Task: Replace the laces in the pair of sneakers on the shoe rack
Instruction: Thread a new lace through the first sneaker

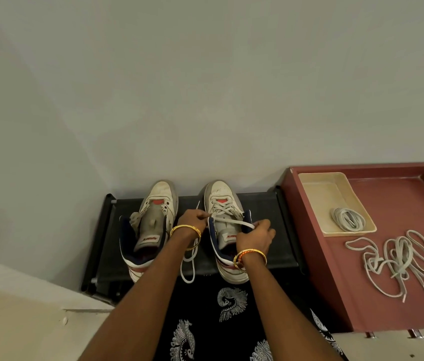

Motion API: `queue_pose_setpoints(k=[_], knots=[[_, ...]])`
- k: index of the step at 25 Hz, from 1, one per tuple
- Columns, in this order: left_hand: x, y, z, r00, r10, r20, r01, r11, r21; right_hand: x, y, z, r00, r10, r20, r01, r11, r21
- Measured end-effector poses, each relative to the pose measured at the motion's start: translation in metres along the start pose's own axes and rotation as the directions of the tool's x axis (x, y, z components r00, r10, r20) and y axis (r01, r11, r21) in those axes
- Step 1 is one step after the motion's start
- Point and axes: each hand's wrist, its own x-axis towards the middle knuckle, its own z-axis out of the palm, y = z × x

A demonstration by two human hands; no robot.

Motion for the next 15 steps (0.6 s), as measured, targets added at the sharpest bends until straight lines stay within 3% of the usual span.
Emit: queue_pose_setpoints(k=[3,7,11,13,15], knots=[[0.003,-0.006,0.003,0.998,0.047,-0.049,-0.047,0.999,0.004,-0.005,-0.002,-0.001,0.988,-0.148,-0.043,0.15,0.987,0.056],[0.005,0.002,-0.011,0.99,0.018,-0.139,-0.036,0.991,-0.13,-0.012,-0.005,0.0,0.899,-0.415,-0.136,0.425,0.903,0.056],[-0.006,0.033,-0.048,0.971,0.022,-0.238,-0.084,0.964,-0.253,-0.011,-0.004,0.0,0.862,-0.498,-0.092,0.499,0.866,-0.022],[-0.017,0.056,-0.073,0.963,0.024,-0.269,-0.155,0.865,-0.478,-0.009,-0.002,0.0,0.855,-0.515,-0.059,0.513,0.857,-0.057],[-0.029,0.08,-0.102,0.951,0.016,-0.307,-0.242,0.657,-0.714,-0.009,-0.002,-0.001,0.863,-0.504,-0.022,0.503,0.863,-0.051]])
